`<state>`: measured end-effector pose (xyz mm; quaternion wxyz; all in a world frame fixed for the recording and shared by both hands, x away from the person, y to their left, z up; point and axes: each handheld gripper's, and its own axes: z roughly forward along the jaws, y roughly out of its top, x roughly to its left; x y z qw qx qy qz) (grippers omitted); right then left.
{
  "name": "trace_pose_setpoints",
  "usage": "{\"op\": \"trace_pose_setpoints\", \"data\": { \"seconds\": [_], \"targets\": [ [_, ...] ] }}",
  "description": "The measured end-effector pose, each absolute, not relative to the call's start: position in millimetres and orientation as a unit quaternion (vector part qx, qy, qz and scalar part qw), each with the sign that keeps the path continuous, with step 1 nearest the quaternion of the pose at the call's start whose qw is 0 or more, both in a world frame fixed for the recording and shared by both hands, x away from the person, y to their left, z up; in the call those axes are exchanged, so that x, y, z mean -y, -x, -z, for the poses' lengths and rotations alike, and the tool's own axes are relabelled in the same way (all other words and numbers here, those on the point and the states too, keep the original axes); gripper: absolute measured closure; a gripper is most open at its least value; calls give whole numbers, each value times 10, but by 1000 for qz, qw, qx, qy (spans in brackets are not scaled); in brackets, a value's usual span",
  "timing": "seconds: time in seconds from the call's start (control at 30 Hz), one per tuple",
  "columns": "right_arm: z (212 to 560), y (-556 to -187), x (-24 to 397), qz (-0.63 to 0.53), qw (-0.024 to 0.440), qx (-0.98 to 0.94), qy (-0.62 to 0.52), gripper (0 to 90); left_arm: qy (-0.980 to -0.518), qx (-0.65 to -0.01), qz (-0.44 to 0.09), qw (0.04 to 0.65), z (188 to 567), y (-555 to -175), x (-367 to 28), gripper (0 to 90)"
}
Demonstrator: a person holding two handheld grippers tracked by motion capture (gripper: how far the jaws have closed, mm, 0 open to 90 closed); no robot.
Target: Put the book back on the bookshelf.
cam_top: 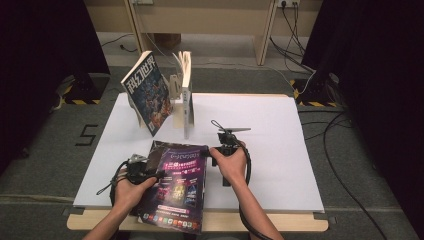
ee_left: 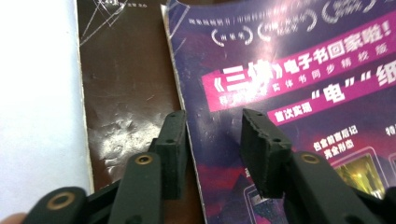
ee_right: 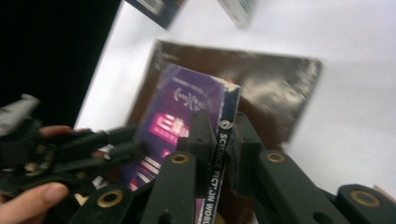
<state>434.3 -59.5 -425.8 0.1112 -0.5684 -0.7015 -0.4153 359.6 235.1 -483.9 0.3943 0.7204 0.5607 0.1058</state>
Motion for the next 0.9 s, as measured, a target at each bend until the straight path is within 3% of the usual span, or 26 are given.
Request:
{"op": "trace_pose_setpoints", "data": {
  "seconds": [0.53,0.9],
  "targets": [
    [3636,-4198,370,482,-25,694,534,845,-706,-525,-145,453,4358,-3547,-2329,465],
    [3469,-4126,171,494,-70,695,517,845,-706,-512,-146,466,4245,-3522,-2285,418]
  ]
}}
